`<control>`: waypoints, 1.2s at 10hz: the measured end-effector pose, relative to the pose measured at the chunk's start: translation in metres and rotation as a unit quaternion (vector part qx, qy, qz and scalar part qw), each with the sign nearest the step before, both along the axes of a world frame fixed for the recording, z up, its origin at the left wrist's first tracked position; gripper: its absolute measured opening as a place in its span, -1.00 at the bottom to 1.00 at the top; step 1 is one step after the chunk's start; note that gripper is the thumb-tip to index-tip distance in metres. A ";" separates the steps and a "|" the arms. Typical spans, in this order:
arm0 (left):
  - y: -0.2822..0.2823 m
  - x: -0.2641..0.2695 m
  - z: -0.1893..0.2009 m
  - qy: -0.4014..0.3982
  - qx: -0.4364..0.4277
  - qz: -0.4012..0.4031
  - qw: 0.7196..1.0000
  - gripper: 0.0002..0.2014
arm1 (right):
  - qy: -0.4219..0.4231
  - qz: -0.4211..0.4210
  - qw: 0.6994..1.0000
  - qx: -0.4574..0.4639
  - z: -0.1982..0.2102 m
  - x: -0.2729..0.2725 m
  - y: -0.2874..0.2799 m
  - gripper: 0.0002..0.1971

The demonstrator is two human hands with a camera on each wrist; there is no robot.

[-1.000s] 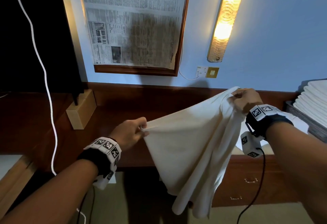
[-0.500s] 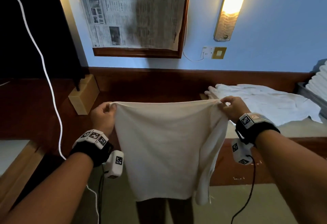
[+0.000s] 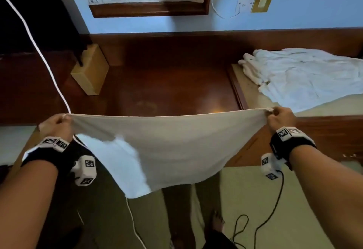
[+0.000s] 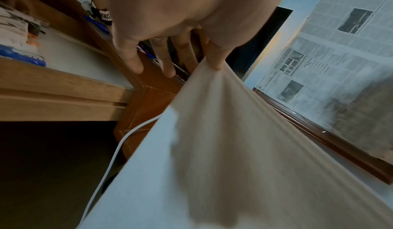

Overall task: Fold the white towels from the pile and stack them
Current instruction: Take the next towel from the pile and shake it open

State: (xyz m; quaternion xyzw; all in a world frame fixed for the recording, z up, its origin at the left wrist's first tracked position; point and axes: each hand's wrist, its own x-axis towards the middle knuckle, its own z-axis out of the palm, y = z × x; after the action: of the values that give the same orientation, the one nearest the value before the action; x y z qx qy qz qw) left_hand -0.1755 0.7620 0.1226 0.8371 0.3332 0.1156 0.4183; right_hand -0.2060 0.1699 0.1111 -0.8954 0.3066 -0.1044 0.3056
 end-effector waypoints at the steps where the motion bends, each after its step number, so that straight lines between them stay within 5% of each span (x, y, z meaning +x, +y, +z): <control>1: 0.037 0.013 -0.024 0.028 0.014 0.015 0.999 -0.71 | -0.054 -0.049 0.997 0.013 0.004 0.009 0.004 -0.67; 3: 0.000 0.020 -0.014 -0.040 -0.027 0.062 0.997 -0.65 | -0.039 -0.119 0.985 0.120 -0.006 0.021 0.013 -0.68; 4: -0.009 0.038 -0.021 -0.064 -0.186 0.087 0.977 -0.68 | -0.050 -0.154 0.970 0.182 -0.015 0.038 0.017 -0.84; 6: 0.003 0.129 -0.023 -0.096 -0.346 0.145 0.922 -0.66 | -0.130 -0.213 0.934 0.257 -0.052 0.130 -0.014 -0.81; 7: 0.020 0.195 -0.033 -0.126 -0.348 0.128 0.920 -0.61 | -0.171 -0.214 0.916 0.293 -0.009 0.169 0.017 -0.81; 9: -0.001 0.312 -0.009 -0.164 -0.367 0.121 0.907 -0.62 | -0.226 -0.192 0.908 0.295 0.002 0.306 0.014 -0.84; 10: -0.022 0.371 -0.005 -0.155 -0.344 0.094 0.921 -0.80 | -0.225 -0.167 0.913 0.297 -0.009 0.379 0.008 -0.85; 11: -0.036 0.410 -0.034 -0.143 -0.312 0.020 0.939 -0.64 | -0.190 -0.125 0.938 0.262 -0.044 0.425 0.006 -0.78; 12: -0.046 0.410 -0.096 -0.006 -0.184 -0.068 0.980 -0.36 | -0.012 0.004 0.982 0.191 -0.102 0.410 0.028 -0.48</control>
State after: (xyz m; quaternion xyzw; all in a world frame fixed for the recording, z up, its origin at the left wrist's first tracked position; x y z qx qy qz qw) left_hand 0.2342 0.7157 0.0265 0.7656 0.2885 0.0286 0.5744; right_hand 0.2042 0.1983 0.0089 -0.8206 0.3133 -0.0537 0.4749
